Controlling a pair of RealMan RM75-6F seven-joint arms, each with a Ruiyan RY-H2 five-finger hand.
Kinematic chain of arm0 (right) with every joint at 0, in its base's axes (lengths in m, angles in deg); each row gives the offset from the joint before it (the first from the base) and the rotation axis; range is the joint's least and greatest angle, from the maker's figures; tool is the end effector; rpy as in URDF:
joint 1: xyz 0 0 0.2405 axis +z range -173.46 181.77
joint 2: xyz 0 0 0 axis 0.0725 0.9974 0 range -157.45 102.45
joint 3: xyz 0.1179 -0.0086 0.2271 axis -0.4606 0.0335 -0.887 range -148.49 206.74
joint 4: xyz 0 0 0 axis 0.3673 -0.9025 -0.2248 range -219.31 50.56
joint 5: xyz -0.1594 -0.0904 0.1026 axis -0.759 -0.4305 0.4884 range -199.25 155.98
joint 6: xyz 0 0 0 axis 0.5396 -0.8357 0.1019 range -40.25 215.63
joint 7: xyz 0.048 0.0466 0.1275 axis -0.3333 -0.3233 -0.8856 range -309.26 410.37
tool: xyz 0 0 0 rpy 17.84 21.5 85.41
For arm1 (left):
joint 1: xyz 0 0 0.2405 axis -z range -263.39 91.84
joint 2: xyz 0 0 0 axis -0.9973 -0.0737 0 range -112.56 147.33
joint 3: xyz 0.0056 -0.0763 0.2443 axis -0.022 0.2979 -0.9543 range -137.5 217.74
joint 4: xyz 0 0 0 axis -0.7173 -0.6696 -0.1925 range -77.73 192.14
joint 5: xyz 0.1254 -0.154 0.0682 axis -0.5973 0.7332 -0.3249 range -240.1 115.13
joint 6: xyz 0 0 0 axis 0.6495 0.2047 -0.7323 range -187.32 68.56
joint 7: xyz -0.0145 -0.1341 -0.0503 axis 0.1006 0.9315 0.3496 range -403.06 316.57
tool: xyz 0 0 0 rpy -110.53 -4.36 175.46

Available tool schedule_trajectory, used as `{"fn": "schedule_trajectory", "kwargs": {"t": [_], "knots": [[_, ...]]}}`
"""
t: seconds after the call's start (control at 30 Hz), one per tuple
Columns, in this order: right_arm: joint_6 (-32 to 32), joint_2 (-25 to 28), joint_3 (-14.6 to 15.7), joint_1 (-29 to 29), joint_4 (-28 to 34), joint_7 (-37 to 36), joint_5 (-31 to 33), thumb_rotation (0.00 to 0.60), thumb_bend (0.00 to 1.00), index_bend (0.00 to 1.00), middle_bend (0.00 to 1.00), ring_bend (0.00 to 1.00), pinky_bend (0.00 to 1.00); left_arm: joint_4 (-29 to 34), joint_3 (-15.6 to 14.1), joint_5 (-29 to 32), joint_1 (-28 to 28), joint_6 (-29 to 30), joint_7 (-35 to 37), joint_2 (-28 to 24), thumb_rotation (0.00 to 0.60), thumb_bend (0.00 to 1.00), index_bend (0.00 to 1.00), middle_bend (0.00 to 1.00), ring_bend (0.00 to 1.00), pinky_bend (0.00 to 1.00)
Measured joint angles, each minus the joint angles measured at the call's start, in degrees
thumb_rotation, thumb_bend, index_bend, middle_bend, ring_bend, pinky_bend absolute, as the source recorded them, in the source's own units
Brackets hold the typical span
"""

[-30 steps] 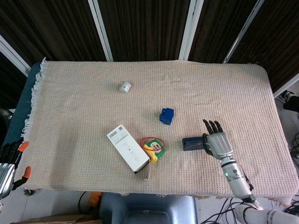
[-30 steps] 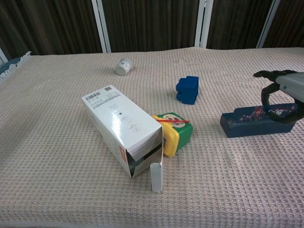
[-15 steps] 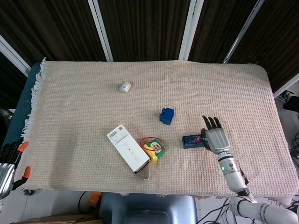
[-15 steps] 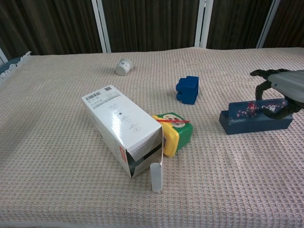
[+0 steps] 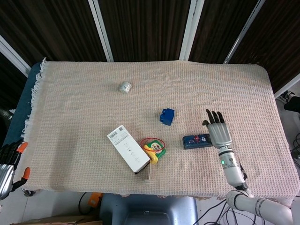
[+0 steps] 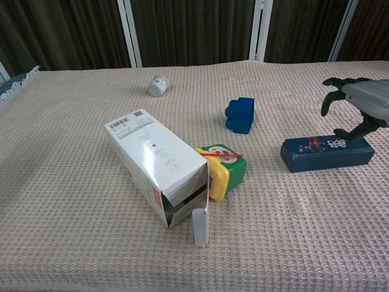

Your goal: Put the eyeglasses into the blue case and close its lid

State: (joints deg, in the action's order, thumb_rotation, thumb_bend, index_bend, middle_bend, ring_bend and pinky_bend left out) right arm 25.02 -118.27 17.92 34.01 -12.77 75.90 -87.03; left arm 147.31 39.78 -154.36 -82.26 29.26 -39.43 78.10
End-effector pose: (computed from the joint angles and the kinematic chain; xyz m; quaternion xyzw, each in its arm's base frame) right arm -0.2585 -0.3348 0.0173 0.6799 -0.3449 0.2909 0.5780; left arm -0.3143 0.1621 0.1764 -0.6240 -0.3625 -0.3919 0.5706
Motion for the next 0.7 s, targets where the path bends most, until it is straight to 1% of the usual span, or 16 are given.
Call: {"fn": "schedule_trajectory", "kwargs": {"t": [0.1,0.2,0.3,0.37,0.43,0.53,0.63,0.7], "knots": [[-2.61,1.1,0.54,-1.15,1.42,-1.14,-1.78,0.6,0.4,0.36,0.08,0.0,0.0,-0.15,0.07,-0.07,-0.12,0.39,0.15,0.05,0.6,0.45,0.0,0.0,0.0,0.05],[-6.6,3.66,2.03,-3.41,5.06,-2.47,-4.91,0.6,0.36,0.26,0.02,0.0,0.0,-0.29,0.21,0.0,-0.19,0.62,0.29,0.15,0.6,0.45,0.0,0.0,0.0,0.05],[-11.57,7.7,4.58,-6.92,10.83,-3.9,-8.66,0.6,0.34,0.17,0.0,0.0,0.0,-0.38,0.27,-0.09,-0.2,0.78,0.27,0.28,0.6,0.45,0.0,0.0,0.0,0.05],[-15.98,11.08,7.19,-10.27,15.01,-5.05,-11.95,0.6,0.34,0.13,0.0,0.0,0.0,-0.41,0.29,-0.14,-0.22,0.85,0.02,0.41,0.6,0.45,0.0,0.0,0.0,0.05],[-20.66,14.31,10.18,-14.06,18.0,-6.48,-15.53,0.6,0.34,0.12,0.0,0.0,0.0,-0.39,0.31,-0.1,-0.2,0.81,-0.26,0.49,0.6,0.45,0.0,0.0,0.0,0.05],[-26.78,18.26,13.74,-19.16,20.11,-9.09,-19.98,0.6,0.34,0.12,0.0,0.0,0.0,-0.25,0.39,0.15,-0.07,0.43,-0.84,0.63,0.6,0.45,0.0,0.0,0.0,0.05],[-31.46,19.39,14.87,-22.91,19.83,-11.83,-22.08,0.6,0.34,0.12,0.0,0.0,0.0,0.08,0.46,0.44,0.12,-0.07,-1.63,0.73,0.6,0.45,0.0,0.0,0.0,0.05],[-32.31,19.5,14.96,-23.8,19.53,-13.55,-22.79,0.6,0.34,0.12,0.0,0.0,0.0,0.21,0.47,0.49,0.24,-0.33,-2.1,0.81,0.6,0.45,0.0,0.0,0.0,0.05]]}}
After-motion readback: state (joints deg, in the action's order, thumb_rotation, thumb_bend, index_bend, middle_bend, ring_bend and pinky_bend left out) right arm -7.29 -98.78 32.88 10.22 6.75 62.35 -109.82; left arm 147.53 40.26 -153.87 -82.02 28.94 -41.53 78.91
